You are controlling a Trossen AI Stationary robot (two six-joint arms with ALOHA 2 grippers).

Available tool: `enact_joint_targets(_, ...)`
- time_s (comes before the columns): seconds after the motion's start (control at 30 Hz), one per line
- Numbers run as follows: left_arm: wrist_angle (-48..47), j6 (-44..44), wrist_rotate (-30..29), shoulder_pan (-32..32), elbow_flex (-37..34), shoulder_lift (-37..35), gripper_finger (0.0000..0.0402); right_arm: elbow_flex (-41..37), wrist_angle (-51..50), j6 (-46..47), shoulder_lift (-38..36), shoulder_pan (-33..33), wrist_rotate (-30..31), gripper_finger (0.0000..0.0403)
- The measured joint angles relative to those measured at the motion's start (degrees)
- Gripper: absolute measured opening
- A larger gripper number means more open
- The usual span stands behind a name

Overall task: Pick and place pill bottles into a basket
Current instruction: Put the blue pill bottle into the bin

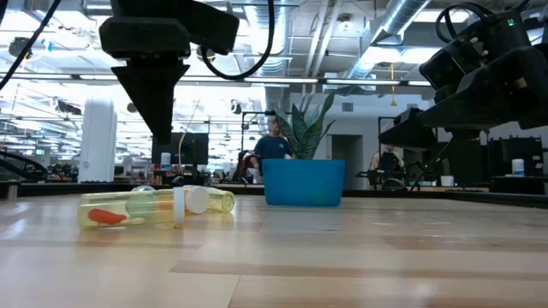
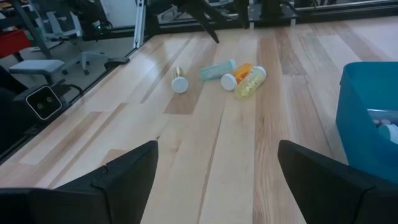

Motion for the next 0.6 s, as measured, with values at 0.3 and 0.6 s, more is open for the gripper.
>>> enact_joint_targets(0.3,0.1,0.2,0.3,0.1,-0.5,0.0,0.0206,0.0,0.0,0.0,0.0,0.0,0.0,0.0327)
enact_joint_targets(0.6,1.7,0.4,3.2,0.0,-0.5,0.5,0.0206,0.0,0.0,0.0,0.0,0.0,0.0,0.0327)
